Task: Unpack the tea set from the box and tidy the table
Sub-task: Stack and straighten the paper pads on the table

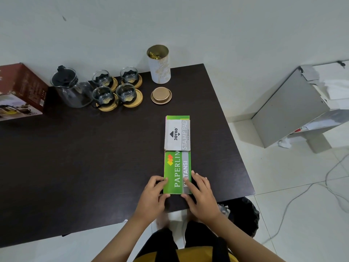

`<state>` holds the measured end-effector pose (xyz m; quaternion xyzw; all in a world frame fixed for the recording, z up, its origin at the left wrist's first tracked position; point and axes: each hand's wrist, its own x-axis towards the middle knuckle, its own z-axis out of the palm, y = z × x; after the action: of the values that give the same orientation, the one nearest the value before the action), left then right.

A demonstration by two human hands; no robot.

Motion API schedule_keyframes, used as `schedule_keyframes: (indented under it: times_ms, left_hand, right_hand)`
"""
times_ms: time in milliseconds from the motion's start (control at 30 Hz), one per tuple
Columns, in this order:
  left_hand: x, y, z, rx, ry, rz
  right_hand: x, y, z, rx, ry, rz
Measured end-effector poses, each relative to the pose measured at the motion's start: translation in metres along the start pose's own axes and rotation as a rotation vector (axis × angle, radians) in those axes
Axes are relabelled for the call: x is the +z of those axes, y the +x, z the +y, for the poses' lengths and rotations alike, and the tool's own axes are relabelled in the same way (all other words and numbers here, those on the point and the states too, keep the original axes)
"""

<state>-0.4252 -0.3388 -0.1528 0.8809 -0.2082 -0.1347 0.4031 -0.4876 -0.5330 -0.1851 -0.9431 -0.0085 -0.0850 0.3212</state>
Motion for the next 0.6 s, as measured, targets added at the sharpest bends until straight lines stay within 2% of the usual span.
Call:
schedule_keyframes:
  times_ms: [433, 600]
  left_hand:
    - [-0.001, 0.001, -0.001, -0.010, -0.022, -0.002]
    - [-0.017, 0.010, 0.003, -0.078, -0.045, -0.107]
  right_hand:
    - [-0.001, 0.000, 0.001, 0.028, 0.026, -0.049]
    - [-0.015, 0.005, -0.008, 0.044, 0.111, -0.038]
